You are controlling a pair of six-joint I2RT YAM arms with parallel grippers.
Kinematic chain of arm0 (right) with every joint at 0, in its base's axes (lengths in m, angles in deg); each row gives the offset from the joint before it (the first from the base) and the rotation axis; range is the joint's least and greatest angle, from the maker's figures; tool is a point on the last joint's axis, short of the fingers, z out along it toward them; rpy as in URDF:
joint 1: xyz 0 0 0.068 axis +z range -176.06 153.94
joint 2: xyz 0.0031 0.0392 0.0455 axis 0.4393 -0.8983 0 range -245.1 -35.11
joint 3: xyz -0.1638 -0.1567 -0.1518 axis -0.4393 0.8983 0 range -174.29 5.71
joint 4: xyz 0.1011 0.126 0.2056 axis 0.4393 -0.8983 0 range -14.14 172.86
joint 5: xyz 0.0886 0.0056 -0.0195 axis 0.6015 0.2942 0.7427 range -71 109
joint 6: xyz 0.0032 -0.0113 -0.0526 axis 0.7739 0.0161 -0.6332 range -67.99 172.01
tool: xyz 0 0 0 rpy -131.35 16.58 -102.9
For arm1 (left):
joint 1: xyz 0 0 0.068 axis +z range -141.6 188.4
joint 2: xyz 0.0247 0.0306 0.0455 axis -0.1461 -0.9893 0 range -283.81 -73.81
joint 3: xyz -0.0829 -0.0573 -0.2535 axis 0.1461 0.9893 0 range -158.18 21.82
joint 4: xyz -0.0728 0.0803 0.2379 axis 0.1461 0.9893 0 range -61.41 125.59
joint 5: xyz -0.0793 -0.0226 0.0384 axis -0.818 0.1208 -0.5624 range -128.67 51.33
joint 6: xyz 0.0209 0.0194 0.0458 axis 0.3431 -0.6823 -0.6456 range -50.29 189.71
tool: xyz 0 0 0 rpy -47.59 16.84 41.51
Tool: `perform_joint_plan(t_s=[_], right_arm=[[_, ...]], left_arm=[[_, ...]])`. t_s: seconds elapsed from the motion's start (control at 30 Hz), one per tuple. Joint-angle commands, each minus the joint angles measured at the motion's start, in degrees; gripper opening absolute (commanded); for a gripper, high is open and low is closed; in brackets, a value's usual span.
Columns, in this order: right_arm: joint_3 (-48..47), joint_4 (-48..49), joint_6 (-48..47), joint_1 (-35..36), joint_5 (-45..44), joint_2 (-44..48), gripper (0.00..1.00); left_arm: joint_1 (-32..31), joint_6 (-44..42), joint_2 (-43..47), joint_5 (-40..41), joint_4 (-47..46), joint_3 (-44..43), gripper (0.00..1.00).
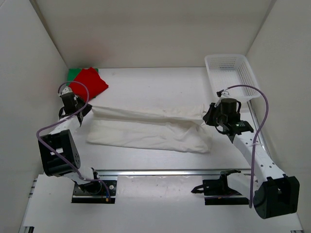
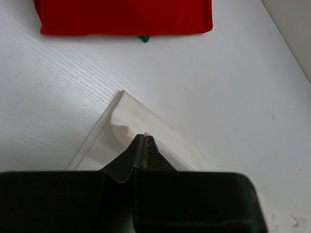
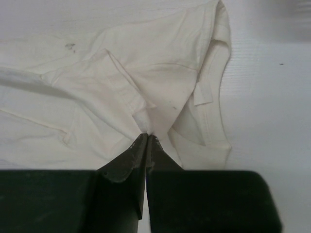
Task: Fold and stack the t-shirts
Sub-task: Fold the other side of the tshirt into a rectangle
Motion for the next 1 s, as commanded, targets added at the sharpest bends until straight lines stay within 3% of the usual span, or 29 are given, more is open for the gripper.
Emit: perform_joint_plan(t_s=[0.0,0.1,0.3,0.5,0.53,0.6,0.7,0.77,0.8,0.87,0.9,0.97], right_arm=[[1.4,-0.4,-0.03,2.05,-2.81,4.67,0.0],[4.91,-1.98,1.72,6.44,-5.44,8.1,0.0],[16.59,-0.41,7.25,5.23,-1.58,13.1,0.0],[21.26,-0.14,9.29,1.8,2.45,18.65,0.0],[21.44,-0.32,8.94,1.45,3.16,18.82,0.02],[20.92,-1.1,8.77,2.58,2.73,19.7,0.14],[17.67,-3.3,7.54,4.87,-0.86,20.5,0.29],[14.86,-4.1,6.57,5.23,-2.46,19.8,0.33],[13.37,-3.4,5.87,5.75,-2.46,18.75,0.32],[12.74,1.25,5.51,7.15,0.17,15.15,0.17],[11.87,4.4,5.34,8.2,1.83,10.52,0.01],[8.89,10.55,2.54,11.71,1.42,0.95,0.01]], left_arm=[[0.62,1.83,4.21,-2.06,-0.41,2.13,0.0],[0.18,1.4,6.05,-0.5,0.45,4.5,0.0],[2.1,3.49,4.65,-1.18,3.01,8.36,0.01],[8.08,11.75,3.85,-10.06,-2.0,11.88,0.32],[8.18,12.98,4.38,-9.98,-3.92,12.41,0.42],[9.49,15.54,7.36,-10.59,-6.82,15.39,0.45],[8.45,17.83,12.37,-8.32,-9.56,18.03,0.42],[5.2,15.82,14.66,-5.42,-9.57,18.13,0.36],[1.97,15.2,15.98,-4.1,-9.39,17.43,0.36],[-2.79,13.71,17.39,-2.78,-10.61,17.34,0.35],[-6.64,13.18,17.57,-1.81,-10.27,16.82,0.34],[-14.46,12.47,18.1,-0.66,-11.31,16.81,0.33]])
